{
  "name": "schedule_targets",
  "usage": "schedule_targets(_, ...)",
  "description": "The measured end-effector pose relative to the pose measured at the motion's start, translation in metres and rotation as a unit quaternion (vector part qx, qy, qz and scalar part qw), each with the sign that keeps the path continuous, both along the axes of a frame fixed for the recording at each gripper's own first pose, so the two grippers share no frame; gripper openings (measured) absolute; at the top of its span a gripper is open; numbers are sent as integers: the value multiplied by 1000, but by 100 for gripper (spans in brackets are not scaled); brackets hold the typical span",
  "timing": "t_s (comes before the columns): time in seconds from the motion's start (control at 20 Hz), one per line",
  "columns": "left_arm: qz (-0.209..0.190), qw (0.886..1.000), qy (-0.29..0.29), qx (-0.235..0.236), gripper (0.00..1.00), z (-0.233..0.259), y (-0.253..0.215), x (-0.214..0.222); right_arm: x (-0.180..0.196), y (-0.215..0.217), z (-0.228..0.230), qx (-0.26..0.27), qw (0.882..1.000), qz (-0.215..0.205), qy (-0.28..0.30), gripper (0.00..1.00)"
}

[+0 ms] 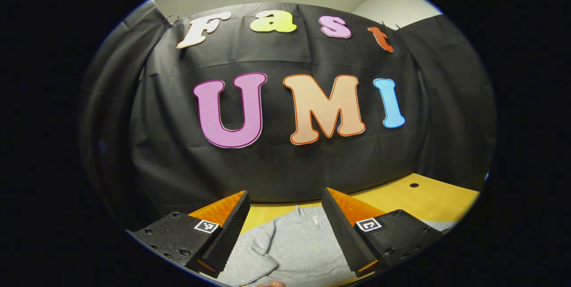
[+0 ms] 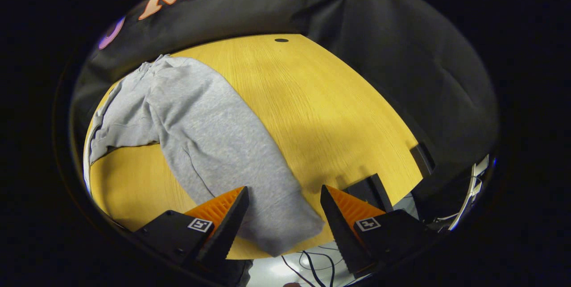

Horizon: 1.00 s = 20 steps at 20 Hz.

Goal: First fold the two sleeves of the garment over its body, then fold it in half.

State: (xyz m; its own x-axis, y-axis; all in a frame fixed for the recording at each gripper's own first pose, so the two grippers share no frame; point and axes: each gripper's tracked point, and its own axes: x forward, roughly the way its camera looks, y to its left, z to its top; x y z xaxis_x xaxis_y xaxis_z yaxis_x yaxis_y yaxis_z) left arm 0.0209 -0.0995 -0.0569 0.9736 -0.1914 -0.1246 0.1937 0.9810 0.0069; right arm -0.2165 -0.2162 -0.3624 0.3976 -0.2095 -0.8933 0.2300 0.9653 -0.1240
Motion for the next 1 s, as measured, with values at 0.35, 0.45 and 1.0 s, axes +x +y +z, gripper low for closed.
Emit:
schedule_targets(0.35, 7, 1000, 0, -1, 95, -1, 5, 1, -1, 9, -6, 52, 997, -59, 25, 70)
schedule_targets(0.45, 10, 1000, -2, 0, 95, -1, 9, 2, 2, 15, -6, 56, 996, -65, 28, 39)
schedule_targets(1.0, 38, 999, -12, 11, 95, 1, 42, 3, 61, 25, 25, 19, 1000, -9, -17, 10)
